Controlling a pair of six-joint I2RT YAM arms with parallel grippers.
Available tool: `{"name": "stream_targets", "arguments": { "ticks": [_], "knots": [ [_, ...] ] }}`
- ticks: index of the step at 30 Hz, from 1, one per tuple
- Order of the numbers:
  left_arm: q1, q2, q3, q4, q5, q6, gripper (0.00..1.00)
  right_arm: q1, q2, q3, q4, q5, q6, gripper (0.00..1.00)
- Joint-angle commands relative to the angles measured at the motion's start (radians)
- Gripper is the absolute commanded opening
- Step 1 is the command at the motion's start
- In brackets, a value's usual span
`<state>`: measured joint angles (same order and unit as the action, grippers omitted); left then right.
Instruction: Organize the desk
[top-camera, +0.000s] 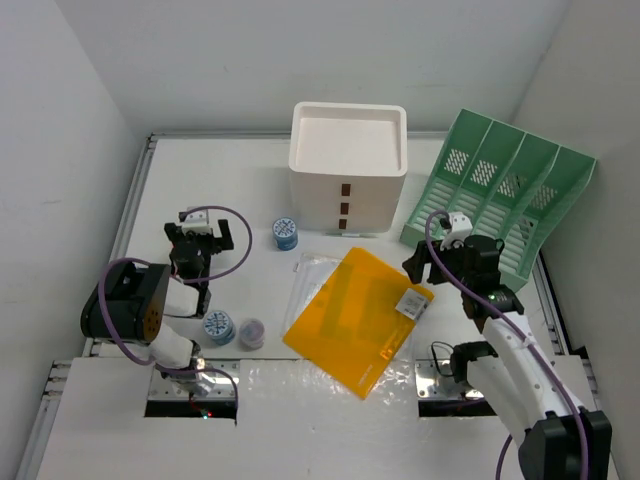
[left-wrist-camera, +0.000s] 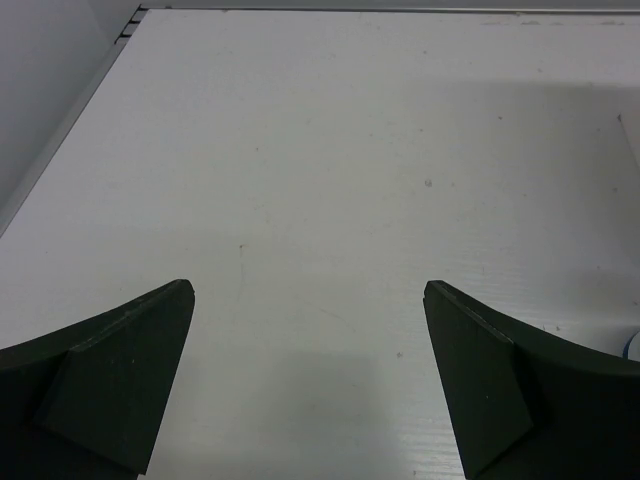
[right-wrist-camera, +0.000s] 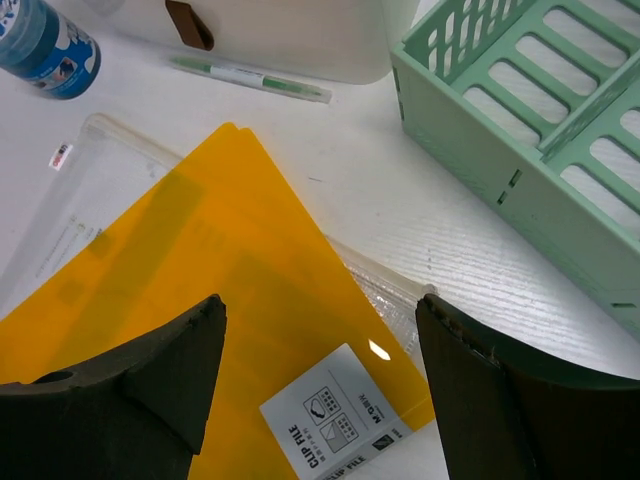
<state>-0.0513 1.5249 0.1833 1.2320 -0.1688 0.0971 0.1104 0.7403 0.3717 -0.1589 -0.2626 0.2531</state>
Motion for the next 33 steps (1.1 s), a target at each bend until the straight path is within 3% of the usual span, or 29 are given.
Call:
{"name": "stream_targets", "arguments": {
  "ticks": [1, 6, 7, 9, 10, 11, 13, 16, 19, 27, 33],
  "knots": [
    [-0.001, -0.012, 0.022, 0.054, 0.003, -0.014, 1.00, 0.005, -0.009, 0.013, 0.033, -0.020, -0.008, 0.75],
    [0.002, -0.009, 0.034, 0.037, 0.029, -0.002, 0.99, 0.090, -0.028, 0.084, 0.039, 0.048, 0.046, 0.69],
    [0.010, -0.018, 0.060, 0.012, 0.079, 0.000, 0.99, 0.160, -0.022, 0.122, 0.038, 0.133, 0.044, 0.68],
    [0.014, -0.119, 0.199, -0.348, 0.146, 0.027, 0.99, 0.239, -0.003, 0.171, 0.024, 0.239, 0.032, 0.67],
    [0.016, -0.146, 0.366, -0.487, 0.164, 0.032, 0.99, 0.306, 0.028, 0.221, 0.018, 0.335, 0.038, 0.64],
    [0.018, -0.182, 0.437, -0.675, 0.163, 0.039, 1.00, 0.342, 0.046, 0.245, 0.019, 0.380, 0.044, 0.63],
    [0.021, -0.209, 0.631, -0.837, 0.192, 0.073, 0.99, 0.446, 0.114, 0.304, 0.059, 0.466, 0.061, 0.58],
    [0.039, -0.215, 0.870, -1.386, 0.236, 0.124, 0.99, 0.605, 0.207, 0.363, 0.151, 0.644, 0.025, 0.58],
    [0.125, -0.250, 0.939, -1.648, 0.359, 0.188, 0.99, 0.661, 0.358, 0.423, 0.238, 0.729, 0.014, 0.60],
    [0.372, -0.263, 0.915, -1.879, 0.482, 0.398, 0.99, 0.658, 0.546, 0.467, 0.387, 0.838, 0.045, 0.60],
    [0.403, -0.230, 0.861, -1.841, 0.491, 0.391, 0.99, 0.660, 0.698, 0.601, 0.398, 0.818, 0.040, 0.60]
  ]
}}
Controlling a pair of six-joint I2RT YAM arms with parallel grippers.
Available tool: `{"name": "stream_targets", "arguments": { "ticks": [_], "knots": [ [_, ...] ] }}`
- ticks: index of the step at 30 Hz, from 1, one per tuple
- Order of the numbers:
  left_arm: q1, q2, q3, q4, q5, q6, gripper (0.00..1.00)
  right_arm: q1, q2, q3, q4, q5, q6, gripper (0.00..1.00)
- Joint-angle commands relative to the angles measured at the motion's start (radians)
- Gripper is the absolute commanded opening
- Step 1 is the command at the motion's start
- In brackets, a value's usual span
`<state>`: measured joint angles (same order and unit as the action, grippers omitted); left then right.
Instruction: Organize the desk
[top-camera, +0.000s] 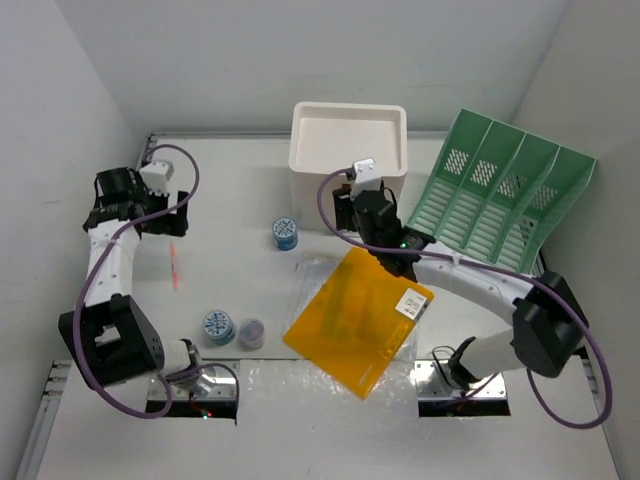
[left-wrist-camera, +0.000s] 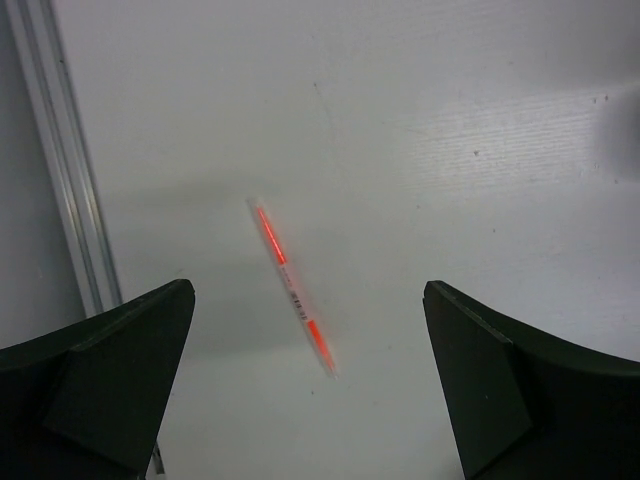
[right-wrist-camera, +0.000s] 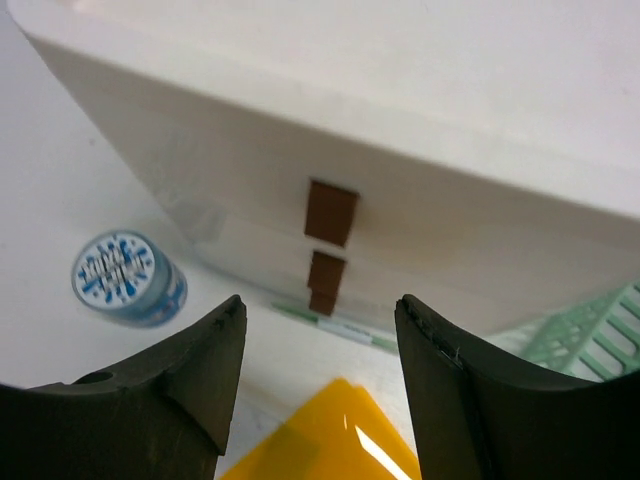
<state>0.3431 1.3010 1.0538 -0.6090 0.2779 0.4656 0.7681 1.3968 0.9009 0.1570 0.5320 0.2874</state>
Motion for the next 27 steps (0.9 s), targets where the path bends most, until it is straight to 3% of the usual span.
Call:
{"name": "stream_targets", "arguments": {
  "ticks": [1, 13, 18, 20, 23, 27],
  "knots": [
    [0.008, 0.000, -0.032, 0.029, 0.029, 0.016, 0.99, -0.001, 0.083, 0.101, 0.085, 0.034, 0.022, 0.60],
    [0.008, 0.055, -0.106, 0.095, -0.051, 0.042, 0.99, -0.009, 0.240, 0.202, 0.167, 0.253, 0.084, 0.53],
    [0.008, 0.076, -0.107, 0.104, -0.054, 0.053, 0.99, -0.009, 0.297, 0.220, 0.170, 0.329, 0.079, 0.34],
    [0.008, 0.081, -0.113, 0.103, -0.042, 0.059, 0.99, -0.009, 0.311, 0.219, 0.171, 0.335, 0.081, 0.17],
    [0.005, 0.081, -0.124, 0.092, -0.001, 0.093, 0.99, -0.009, 0.304, 0.205, 0.148, 0.333, 0.096, 0.00],
    [0.005, 0.081, -0.118, 0.003, 0.145, 0.224, 0.99, -0.009, 0.259, 0.150, 0.145, 0.301, 0.128, 0.00]
  ]
}}
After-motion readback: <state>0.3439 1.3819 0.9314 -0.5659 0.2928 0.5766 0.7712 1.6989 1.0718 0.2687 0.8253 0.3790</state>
